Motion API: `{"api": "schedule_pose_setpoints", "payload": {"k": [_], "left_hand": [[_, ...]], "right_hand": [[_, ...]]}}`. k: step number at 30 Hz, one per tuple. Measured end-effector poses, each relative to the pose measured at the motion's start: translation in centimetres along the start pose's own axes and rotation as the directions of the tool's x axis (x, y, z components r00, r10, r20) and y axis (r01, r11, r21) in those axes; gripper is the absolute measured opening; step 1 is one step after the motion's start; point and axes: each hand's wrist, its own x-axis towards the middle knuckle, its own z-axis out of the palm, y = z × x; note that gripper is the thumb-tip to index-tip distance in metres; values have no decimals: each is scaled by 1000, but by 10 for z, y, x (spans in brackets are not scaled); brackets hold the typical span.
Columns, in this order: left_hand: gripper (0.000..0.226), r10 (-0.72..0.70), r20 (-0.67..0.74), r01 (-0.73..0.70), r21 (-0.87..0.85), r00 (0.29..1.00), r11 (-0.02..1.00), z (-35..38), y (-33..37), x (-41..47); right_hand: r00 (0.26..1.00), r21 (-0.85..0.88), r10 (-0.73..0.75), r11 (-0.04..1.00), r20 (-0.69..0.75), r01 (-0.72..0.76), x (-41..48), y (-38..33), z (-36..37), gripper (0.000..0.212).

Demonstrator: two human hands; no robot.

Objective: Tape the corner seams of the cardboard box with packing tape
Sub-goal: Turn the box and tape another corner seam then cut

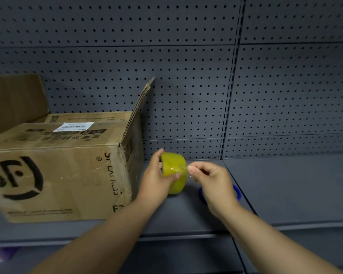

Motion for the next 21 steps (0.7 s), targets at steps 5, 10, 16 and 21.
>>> {"api": "schedule_pose_setpoints", "payload": {"k": [5,10,16,21], "left_hand": [[83,-76,-5,76,-102,997,992,9,2,4],[81,-106,73,118,-185,992,976,14,9,8],[80,-127,95,138,-118,987,983,17,13,12],[73,-119,43,120,-27,992,992,18,5,13]], "right_hand": [[932,351,362,878,-38,-327,11,9,-7,17],[926,318,375,882,-28,-348,17,20,-5,10],[922,254,381,900,-69,-353,23,26,-5,14],[888,202,456,876,-49,-439,28,28,-9,18]]}}
